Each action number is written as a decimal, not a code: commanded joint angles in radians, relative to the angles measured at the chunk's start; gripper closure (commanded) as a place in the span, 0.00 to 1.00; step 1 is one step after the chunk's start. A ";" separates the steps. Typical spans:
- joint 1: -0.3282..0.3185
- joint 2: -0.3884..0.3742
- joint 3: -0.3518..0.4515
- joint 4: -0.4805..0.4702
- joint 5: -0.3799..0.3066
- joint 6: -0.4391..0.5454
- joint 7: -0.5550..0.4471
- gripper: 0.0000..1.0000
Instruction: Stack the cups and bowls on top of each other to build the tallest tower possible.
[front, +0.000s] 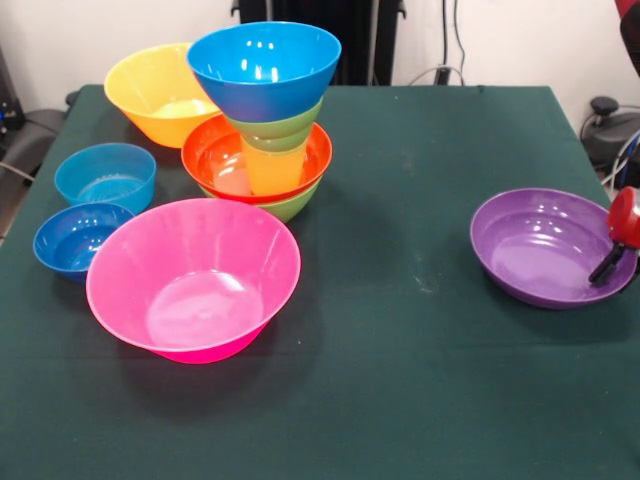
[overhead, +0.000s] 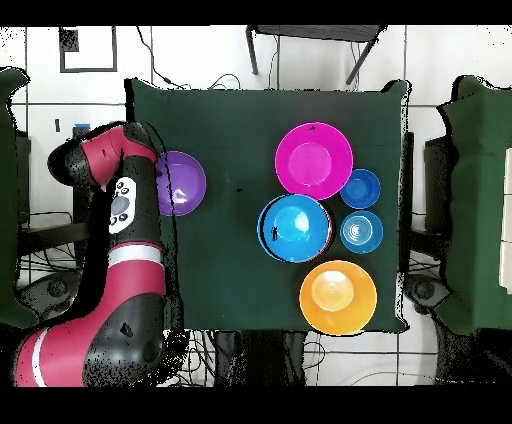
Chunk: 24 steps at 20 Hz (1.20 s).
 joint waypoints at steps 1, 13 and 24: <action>0.012 0.082 0.062 0.064 0.015 -0.064 0.188 1.00; -0.014 0.014 0.070 0.060 0.075 0.029 0.103 1.00; -0.046 -0.176 0.022 0.187 0.088 0.080 0.046 1.00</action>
